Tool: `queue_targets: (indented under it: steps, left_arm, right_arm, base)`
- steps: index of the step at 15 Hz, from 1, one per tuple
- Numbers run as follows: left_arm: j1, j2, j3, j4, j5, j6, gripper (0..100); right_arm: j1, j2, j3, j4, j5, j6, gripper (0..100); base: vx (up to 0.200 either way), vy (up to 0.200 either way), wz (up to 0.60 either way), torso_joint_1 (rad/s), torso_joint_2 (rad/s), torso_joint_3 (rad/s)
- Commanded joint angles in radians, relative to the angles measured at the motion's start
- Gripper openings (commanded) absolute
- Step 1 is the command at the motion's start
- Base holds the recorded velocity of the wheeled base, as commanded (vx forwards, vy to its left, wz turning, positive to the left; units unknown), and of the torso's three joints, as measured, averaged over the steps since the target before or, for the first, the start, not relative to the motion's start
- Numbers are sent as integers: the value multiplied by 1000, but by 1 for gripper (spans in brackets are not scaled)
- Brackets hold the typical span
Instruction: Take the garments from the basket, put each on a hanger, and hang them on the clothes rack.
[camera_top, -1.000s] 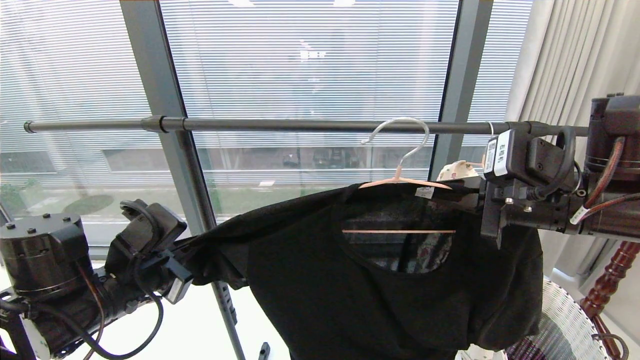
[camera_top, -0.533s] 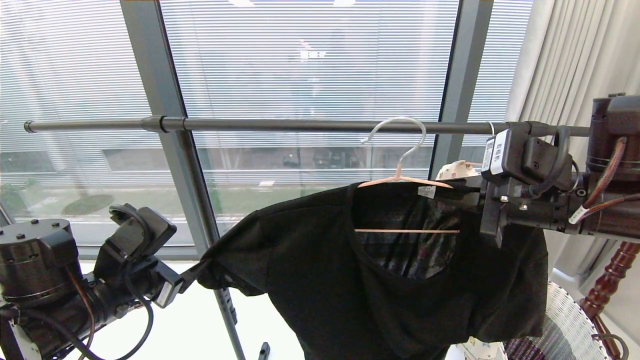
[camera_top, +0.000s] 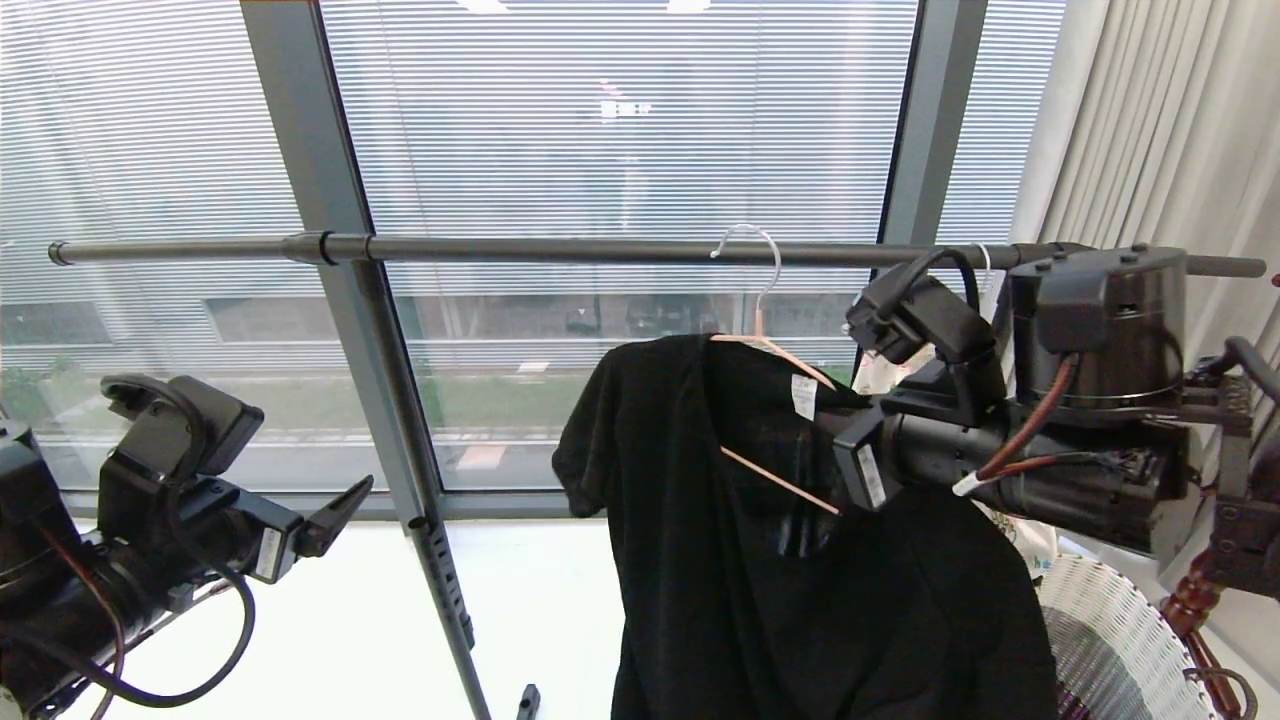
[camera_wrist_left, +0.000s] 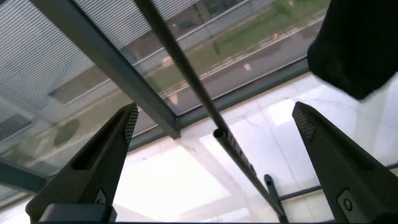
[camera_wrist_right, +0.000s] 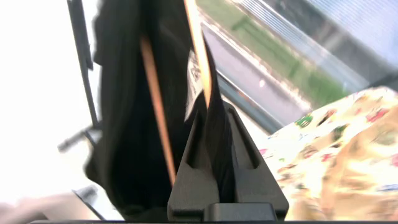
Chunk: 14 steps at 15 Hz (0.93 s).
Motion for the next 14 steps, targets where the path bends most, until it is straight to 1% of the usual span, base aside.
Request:
queue_targets:
  steps: [1,3,6,12,14]
  left_arm:
    - [15,-26,5,0,0,4,100]
    - [11,-26,5,0,0,6,100]
    - [-5,-26,15,0,-2,6,100]
    - [-57,-26,18,0,-2,6,100]
    - [-100,-62,62,0,0,7,100]
  right_arm:
    - [-3,79,-60,-6,-39,24,0]
    - [-55,88,-78,-6,-61,25,0]
    - [-128,92,-93,-6,-61,25,0]
    - [-191,166,-159,-7,-59,24,0]
    - [-199,194,-181,-9,-59,24,0]
  base:
    - [0,0,0,0,0,0]
    - [0,0,0,0,0,0]
    - [0,0,0,0,0,0]
    - [0,0,0,0,0,0]
    - [0,0,0,0,0,0]
